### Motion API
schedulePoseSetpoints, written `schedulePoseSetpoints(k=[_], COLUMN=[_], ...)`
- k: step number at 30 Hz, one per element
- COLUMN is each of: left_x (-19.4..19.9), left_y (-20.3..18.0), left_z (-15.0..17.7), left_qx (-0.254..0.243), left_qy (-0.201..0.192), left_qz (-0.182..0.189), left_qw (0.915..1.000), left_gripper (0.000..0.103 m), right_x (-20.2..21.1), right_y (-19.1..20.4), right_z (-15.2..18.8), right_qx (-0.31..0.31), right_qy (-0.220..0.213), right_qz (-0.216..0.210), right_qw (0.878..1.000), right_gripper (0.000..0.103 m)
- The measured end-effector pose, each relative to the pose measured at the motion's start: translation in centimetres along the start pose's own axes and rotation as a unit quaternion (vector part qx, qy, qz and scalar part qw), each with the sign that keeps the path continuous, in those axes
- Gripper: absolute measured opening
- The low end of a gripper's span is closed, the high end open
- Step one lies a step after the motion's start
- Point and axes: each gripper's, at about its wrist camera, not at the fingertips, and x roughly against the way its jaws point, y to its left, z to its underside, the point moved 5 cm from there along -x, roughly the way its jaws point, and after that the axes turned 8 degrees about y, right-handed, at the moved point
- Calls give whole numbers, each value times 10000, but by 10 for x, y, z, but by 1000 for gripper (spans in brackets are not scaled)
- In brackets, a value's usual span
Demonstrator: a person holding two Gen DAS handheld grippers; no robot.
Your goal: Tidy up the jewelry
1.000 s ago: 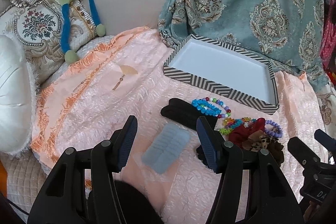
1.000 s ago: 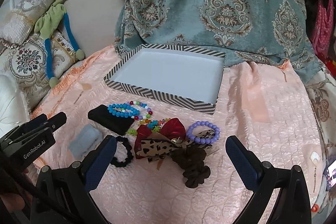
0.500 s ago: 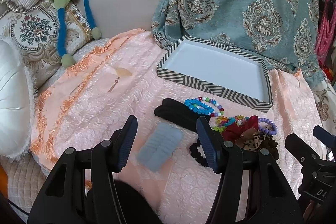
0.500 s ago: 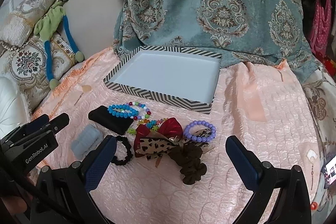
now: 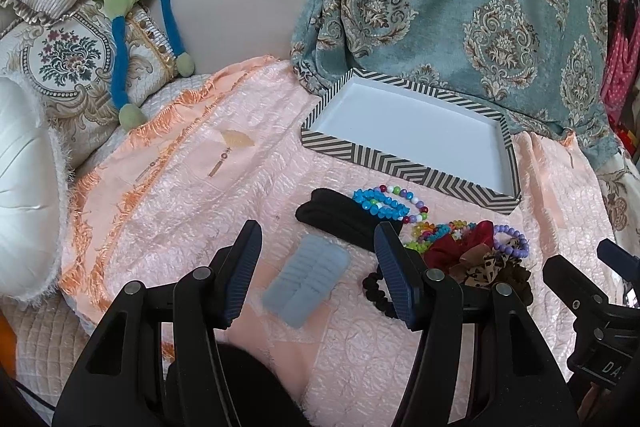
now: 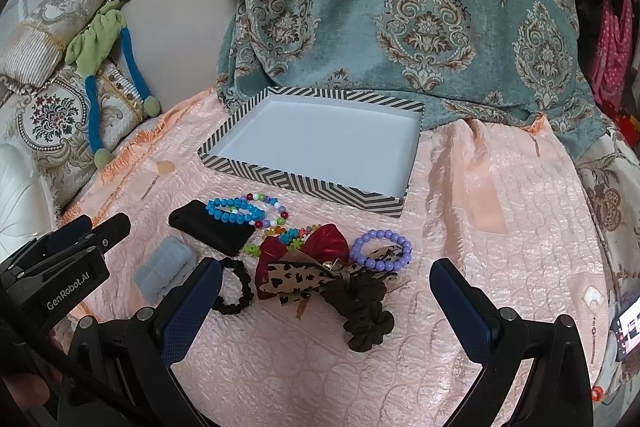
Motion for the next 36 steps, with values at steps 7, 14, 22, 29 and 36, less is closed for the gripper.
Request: schedulePoseSetpoints(k=[7, 14, 22, 29, 36], left_x=[-3, -8, -11, -14, -15], left_y=[0, -1, 0, 1, 1], left_z=[1, 3, 4, 6, 6], left_qx=[9, 30, 56, 78, 95], left_qy=[62, 139, 164, 216, 232], left_qz=[5, 34, 18, 21, 32], left_qw=[10000, 9999, 9998, 9997, 9997], left_gripper=[58, 58, 58, 58, 58], right_x=[-3, -6, -9, -10, -13], right_y=[-1, -2, -5, -5, -6], right_z=[1, 1, 2, 2, 3], right_qx=[36, 29, 27, 34, 27], right_qy=[59, 75, 132, 163, 191], right_qz=[19, 30, 11, 24, 27], right_qw=[10000, 10000, 9999, 9999, 9998], right_gripper=[103, 103, 103, 103, 103])
